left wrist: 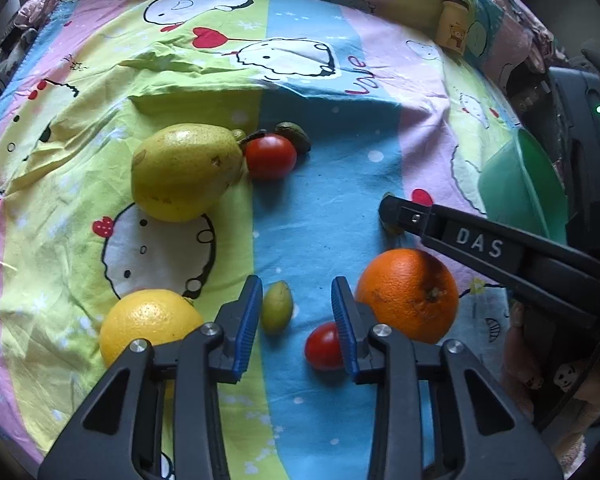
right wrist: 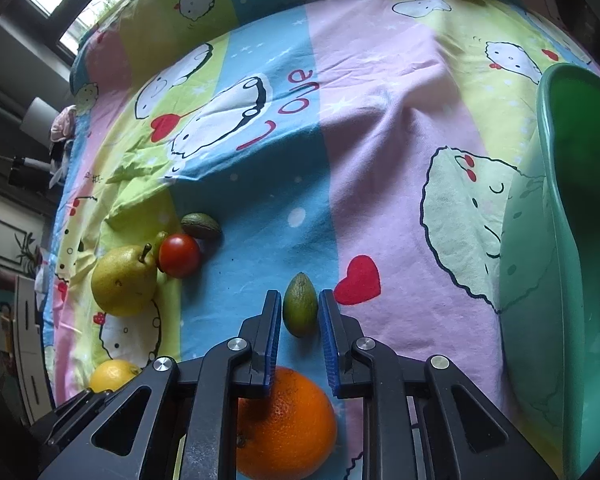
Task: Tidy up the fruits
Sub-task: 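Close the right gripper on the small green oval fruit, then lift the green fruit with the right gripper and carry it toward the basin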
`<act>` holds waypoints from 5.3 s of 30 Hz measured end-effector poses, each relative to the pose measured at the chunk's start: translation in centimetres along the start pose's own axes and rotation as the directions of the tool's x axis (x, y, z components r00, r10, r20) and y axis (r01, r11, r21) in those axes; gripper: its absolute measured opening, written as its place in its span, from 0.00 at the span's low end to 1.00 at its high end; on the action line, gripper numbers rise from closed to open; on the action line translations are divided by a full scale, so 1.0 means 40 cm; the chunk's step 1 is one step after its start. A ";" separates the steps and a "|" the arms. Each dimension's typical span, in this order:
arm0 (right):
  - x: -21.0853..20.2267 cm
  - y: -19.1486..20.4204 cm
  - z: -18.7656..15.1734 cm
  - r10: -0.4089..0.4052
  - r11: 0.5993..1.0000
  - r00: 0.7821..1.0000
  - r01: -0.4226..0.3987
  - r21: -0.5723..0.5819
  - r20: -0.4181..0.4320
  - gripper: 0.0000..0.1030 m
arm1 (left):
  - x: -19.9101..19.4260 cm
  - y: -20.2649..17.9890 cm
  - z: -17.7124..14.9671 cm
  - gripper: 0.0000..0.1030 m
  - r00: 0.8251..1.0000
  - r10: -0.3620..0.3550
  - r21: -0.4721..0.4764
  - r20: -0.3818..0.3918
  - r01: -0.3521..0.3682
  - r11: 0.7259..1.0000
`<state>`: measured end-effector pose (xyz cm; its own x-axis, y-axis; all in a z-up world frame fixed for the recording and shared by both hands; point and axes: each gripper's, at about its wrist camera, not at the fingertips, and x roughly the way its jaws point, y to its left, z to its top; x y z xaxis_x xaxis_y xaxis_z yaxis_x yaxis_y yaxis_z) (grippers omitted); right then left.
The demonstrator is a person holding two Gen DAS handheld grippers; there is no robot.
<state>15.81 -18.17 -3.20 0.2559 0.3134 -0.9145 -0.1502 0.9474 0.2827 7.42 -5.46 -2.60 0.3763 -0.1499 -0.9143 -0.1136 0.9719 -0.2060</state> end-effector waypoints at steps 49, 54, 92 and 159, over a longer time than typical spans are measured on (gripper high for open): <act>-0.037 -0.035 0.008 0.061 0.994 0.996 -0.066 0.087 0.060 0.20 | -0.011 0.021 0.062 0.23 0.994 -0.089 -0.191 0.061 0.099 0.977; -0.048 -0.043 0.008 0.077 0.991 0.994 -0.085 0.102 0.075 0.20 | 0.026 0.000 0.068 0.24 0.995 -0.095 -0.181 0.014 0.096 0.979; -0.075 -0.026 -0.008 0.103 0.990 0.988 -0.114 0.087 0.118 0.20 | -0.034 -0.029 0.038 0.18 0.979 -0.081 -0.105 0.185 0.102 0.989; -0.367 -0.111 -0.077 -0.059 0.986 0.847 -0.033 0.162 0.528 0.20 | -0.238 -0.218 0.022 0.18 0.839 -0.273 0.201 0.471 0.199 0.959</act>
<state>9.78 -27.16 8.06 0.7295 0.2444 -0.6388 -0.0014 0.9345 0.3559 5.64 -12.36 8.20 0.7795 -0.3054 -0.5469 0.1508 0.9389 -0.3095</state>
